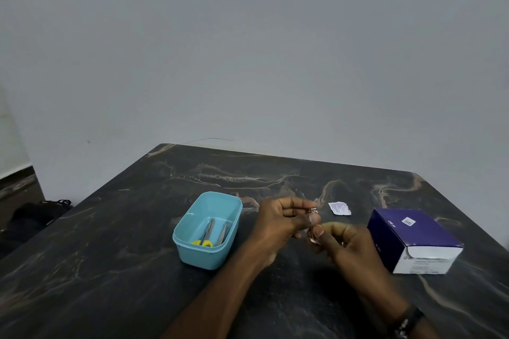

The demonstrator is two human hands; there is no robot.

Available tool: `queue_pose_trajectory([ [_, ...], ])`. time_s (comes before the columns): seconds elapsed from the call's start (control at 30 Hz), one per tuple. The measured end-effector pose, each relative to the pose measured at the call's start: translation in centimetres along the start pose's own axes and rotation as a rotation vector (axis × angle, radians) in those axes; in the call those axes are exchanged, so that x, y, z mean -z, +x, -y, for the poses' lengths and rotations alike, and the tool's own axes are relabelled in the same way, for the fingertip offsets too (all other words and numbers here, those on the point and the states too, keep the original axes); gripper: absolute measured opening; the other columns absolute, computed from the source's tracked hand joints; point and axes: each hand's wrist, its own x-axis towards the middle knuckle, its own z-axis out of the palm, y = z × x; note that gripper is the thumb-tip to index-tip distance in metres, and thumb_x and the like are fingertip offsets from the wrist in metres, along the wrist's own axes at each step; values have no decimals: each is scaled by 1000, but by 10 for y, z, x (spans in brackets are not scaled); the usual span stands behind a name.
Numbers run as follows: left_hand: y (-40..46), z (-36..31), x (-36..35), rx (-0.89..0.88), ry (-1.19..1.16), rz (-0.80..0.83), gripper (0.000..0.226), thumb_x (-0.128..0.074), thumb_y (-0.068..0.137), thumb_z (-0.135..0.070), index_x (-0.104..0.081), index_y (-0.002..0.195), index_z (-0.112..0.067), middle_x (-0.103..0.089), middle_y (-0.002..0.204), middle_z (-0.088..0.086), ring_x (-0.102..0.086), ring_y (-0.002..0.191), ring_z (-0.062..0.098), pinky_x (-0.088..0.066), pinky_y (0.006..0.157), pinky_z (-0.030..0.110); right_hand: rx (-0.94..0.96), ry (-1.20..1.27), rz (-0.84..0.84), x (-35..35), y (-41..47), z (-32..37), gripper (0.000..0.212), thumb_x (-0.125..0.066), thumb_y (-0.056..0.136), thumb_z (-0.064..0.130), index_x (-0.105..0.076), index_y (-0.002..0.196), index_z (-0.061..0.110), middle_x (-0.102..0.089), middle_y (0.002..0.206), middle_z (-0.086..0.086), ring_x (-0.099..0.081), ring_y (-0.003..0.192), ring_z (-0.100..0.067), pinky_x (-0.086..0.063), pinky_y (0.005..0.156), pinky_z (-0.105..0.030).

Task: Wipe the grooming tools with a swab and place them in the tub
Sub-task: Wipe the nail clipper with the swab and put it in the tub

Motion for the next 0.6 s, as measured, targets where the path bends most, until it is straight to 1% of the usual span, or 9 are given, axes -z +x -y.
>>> queue_pose_trajectory([
  [0.07, 1, -1, 2, -19, 21, 4, 16, -77, 77, -3, -74, 86, -17, -74, 77, -1, -67, 70, 8, -49, 54, 19, 4, 12, -41, 1, 1, -2, 18, -63, 89, 13, -75, 76, 10, -72, 64, -3, -59, 53, 0, -42, 50, -8],
  [0.13, 2, -1, 2, -34, 50, 5, 15, -75, 78, -3, -74, 83, -18, -74, 73, -4, -67, 68, 5, -51, 56, 19, -9, 36, -79, 2, 3, -5, 17, -65, 88, 13, -75, 75, 9, -72, 63, -3, -60, 53, 0, -42, 50, -8],
  [0.2, 2, 0, 4, -32, 63, 11, 11, -74, 80, -4, -75, 84, -14, -75, 75, 0, -68, 69, 9, -54, 58, 22, -36, 90, -109, 4, 5, -7, 17, -65, 89, 12, -75, 76, 7, -73, 65, -4, -60, 53, -1, -42, 50, -8],
  [0.27, 2, 0, 7, -2, 68, 47, 9, -72, 82, -4, -73, 90, -6, -75, 79, 6, -71, 69, 14, -56, 57, 23, -50, 128, -153, 7, 6, -7, 17, -64, 89, 11, -74, 77, 5, -73, 65, -5, -60, 52, 0, -42, 49, -8],
  [0.33, 1, 0, 9, 50, 93, 118, 14, -71, 83, -6, -70, 96, 0, -75, 81, 11, -72, 67, 19, -57, 56, 25, -51, 136, -187, 10, 7, -7, 15, -64, 89, 9, -73, 79, 2, -73, 66, -7, -59, 51, 1, -43, 49, -8],
  [0.4, -1, 1, 9, 101, 142, 207, 20, -72, 83, -8, -68, 98, 5, -74, 82, 14, -71, 63, 22, -59, 55, 27, -49, 130, -192, 12, 7, -7, 15, -64, 89, 10, -73, 80, 2, -73, 71, -12, -61, 53, -2, -44, 50, -9],
  [0.5, -3, 3, 7, 145, 233, 311, 20, -73, 82, -7, -68, 94, 7, -71, 82, 16, -69, 61, 22, -58, 54, 27, -48, 84, -168, 13, 7, -10, 15, -65, 89, 12, -73, 77, 6, -73, 69, -13, -64, 59, -10, -45, 51, -11],
  [0.6, -4, 3, 5, 166, 267, 333, 19, -73, 83, -6, -68, 95, 7, -70, 81, 16, -69, 60, 21, -58, 54, 26, -54, 55, -147, 12, 7, -10, 15, -65, 89, 13, -74, 77, 8, -73, 68, -10, -65, 60, -11, -46, 52, -11],
])
